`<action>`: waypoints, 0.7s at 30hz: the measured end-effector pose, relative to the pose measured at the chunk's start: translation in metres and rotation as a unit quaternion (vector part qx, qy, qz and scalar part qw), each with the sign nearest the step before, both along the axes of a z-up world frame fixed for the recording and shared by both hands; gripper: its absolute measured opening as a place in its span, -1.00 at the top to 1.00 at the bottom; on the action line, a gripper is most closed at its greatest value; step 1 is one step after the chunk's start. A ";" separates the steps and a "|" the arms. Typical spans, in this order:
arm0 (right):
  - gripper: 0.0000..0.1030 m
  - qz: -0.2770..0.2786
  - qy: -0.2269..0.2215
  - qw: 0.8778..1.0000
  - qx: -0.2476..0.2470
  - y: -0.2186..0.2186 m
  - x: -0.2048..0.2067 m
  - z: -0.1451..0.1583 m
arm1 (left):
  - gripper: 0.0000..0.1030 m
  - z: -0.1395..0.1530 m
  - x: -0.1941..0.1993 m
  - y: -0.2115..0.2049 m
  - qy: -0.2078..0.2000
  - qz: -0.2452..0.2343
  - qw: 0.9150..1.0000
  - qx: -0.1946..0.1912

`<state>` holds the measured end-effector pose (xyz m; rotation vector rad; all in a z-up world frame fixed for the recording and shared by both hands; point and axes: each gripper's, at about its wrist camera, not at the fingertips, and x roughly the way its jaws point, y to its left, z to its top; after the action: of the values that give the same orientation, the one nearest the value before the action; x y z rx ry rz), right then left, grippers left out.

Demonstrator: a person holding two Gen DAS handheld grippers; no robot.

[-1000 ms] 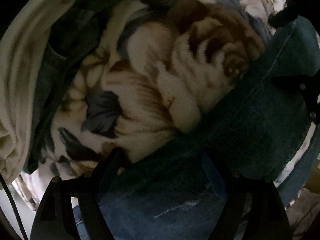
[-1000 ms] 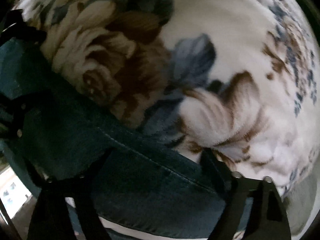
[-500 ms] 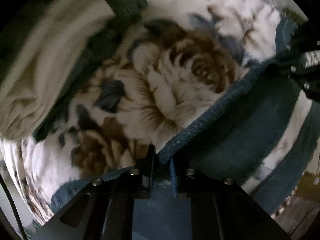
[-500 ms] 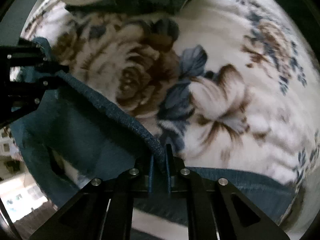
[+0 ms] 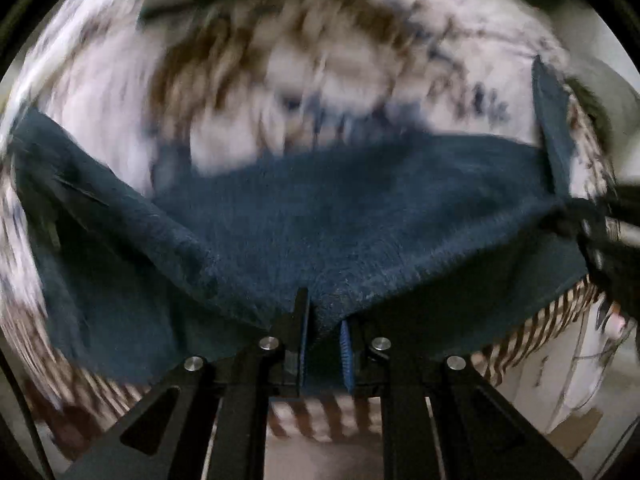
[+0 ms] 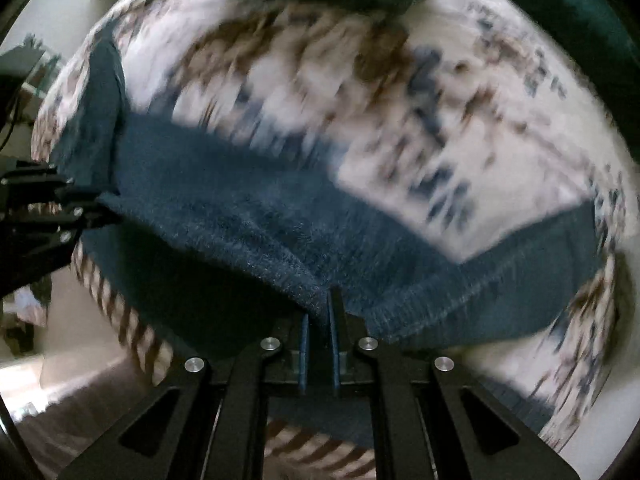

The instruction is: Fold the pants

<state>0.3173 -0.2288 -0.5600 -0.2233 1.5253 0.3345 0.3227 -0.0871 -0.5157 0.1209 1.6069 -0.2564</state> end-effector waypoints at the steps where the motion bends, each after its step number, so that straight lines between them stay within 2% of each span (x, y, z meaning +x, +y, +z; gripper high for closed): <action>1: 0.82 0.003 0.009 1.000 -0.004 0.005 -0.011 -0.009 | 0.80 -0.008 -0.010 0.002 0.010 0.015 1.000 -0.001; 6: 0.78 0.006 0.047 0.999 -0.027 0.014 -0.048 -0.054 | 0.75 -0.053 -0.030 0.001 0.019 0.039 0.999 0.019; 11: 0.68 -0.005 0.076 0.996 -0.040 0.016 -0.047 -0.066 | 0.67 -0.045 -0.027 -0.003 0.010 0.063 0.998 0.024; 12: 0.48 -0.009 0.082 0.996 -0.037 0.015 -0.045 -0.065 | 0.56 -0.038 -0.029 -0.002 0.006 0.071 0.997 0.022; 13: -0.11 -0.022 0.092 0.995 -0.015 0.011 -0.044 -0.059 | 0.28 -0.030 -0.031 -0.001 0.002 0.081 0.997 0.017; 14: -0.49 -0.035 0.097 0.995 0.005 0.007 -0.043 -0.053 | 0.04 -0.022 -0.034 -0.001 -0.001 0.086 0.996 0.016; 15: -0.84 -0.056 0.093 0.993 0.035 0.001 -0.044 -0.043 | -0.45 -0.016 -0.035 -0.002 -0.005 0.089 0.996 0.013; 16: -0.84 -0.070 0.082 0.993 0.052 -0.005 -0.046 -0.034 | -0.75 -0.005 -0.039 -0.001 -0.020 0.097 0.995 0.010; 17: -0.84 -0.095 0.065 0.992 0.059 -0.015 -0.050 -0.018 | -0.83 0.005 -0.044 -0.001 -0.034 0.102 0.994 0.009; 21: -0.84 -0.190 0.040 0.980 0.053 -0.059 -0.061 0.013 | -0.88 0.024 -0.056 -0.009 -0.042 0.116 0.992 0.032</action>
<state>0.2560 -0.2873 -0.5471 0.1680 1.5857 0.1204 0.2671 -0.0965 -0.4915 -0.0058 1.5302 -0.0188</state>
